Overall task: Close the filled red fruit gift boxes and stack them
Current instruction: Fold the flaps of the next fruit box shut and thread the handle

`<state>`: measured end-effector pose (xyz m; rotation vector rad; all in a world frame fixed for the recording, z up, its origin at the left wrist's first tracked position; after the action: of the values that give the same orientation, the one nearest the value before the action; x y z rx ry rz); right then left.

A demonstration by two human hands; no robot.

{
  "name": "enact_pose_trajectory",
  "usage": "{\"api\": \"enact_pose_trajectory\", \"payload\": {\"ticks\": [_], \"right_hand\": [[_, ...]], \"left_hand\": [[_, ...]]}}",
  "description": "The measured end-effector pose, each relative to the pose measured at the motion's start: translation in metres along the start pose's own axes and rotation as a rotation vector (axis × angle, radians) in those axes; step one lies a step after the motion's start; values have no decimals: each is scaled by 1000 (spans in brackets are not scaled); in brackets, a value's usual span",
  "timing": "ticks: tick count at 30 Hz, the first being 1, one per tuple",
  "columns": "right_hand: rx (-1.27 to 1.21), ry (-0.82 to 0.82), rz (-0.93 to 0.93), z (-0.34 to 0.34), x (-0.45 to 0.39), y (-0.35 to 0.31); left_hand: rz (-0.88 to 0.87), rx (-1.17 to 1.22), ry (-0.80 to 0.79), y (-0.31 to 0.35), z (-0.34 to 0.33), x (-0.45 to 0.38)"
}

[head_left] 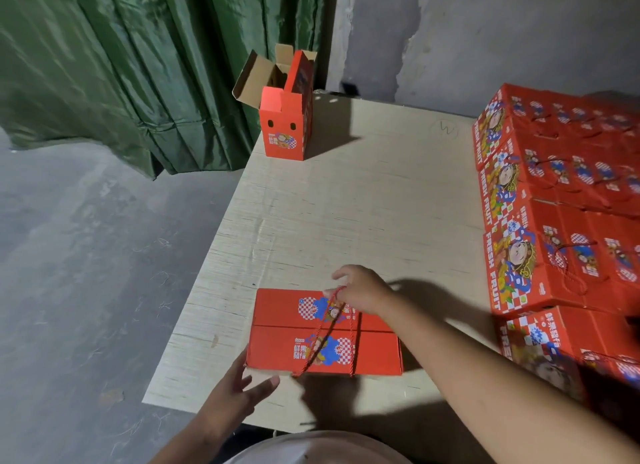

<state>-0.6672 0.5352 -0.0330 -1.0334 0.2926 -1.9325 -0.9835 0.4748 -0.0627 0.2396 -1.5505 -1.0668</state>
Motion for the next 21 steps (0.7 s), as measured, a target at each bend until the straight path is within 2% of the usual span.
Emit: {"api": "enact_pose_trajectory", "payload": {"ticks": [2,5,7,10,14,17,21], "right_hand": [[-140,1,92,-2,5,-13],[-247,114,179,0,22,-24],[-286,119,207,4,37,-29],[-339,13,202,12,62,-42],[-246,-120,199,23,93,-60],[-269,-56,185,35,105,-71],[-430,57,147,47,114,-73]], "left_hand": [[11,-13,-6,-1,-1,0],[12,-24,-25,2,-2,-1],[5,-39,-28,4,-2,-3],[7,-50,2,7,-1,-7],[3,-49,40,7,-1,-18],[-21,-32,56,12,-3,-25],[-95,8,27,38,-14,-37]]}}
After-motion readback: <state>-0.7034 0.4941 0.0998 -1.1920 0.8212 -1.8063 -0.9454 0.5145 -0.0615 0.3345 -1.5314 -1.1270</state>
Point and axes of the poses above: each hand's wrist, its own x-axis away from the middle knuckle, its own z-axis out of the back of the hand, y = z × x, the point moved 5 cm from there along -x, towards the middle knuckle, and after that the axes turned 1 degree about y, right-handed, at the moved point
